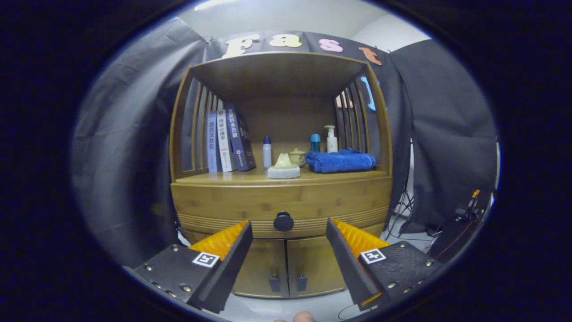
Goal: Pull open the drawer, take out the items inside it, and place them on the countertop above the cabinet.
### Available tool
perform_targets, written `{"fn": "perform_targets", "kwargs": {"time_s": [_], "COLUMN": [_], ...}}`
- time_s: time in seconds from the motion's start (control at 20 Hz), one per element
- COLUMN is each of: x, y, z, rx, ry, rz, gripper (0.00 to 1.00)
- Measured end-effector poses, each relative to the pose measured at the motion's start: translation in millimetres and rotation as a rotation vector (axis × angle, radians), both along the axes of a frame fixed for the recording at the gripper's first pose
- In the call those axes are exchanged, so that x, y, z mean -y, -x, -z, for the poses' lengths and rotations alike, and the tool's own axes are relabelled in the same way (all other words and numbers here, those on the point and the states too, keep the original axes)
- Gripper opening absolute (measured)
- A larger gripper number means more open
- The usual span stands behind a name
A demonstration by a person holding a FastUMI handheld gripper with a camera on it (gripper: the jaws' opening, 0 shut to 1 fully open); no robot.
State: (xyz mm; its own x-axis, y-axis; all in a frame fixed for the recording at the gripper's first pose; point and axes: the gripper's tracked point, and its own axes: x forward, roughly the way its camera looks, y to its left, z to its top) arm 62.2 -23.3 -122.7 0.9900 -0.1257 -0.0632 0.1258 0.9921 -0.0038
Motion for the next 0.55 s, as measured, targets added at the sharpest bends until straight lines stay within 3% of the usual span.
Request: {"fn": "perform_targets", "kwargs": {"time_s": [0.55], "x": [-17.4], "y": [59.1], "z": [-108.9], "rx": [0.017], "ry": [0.002], "rz": [-0.058], "gripper": [0.99]}}
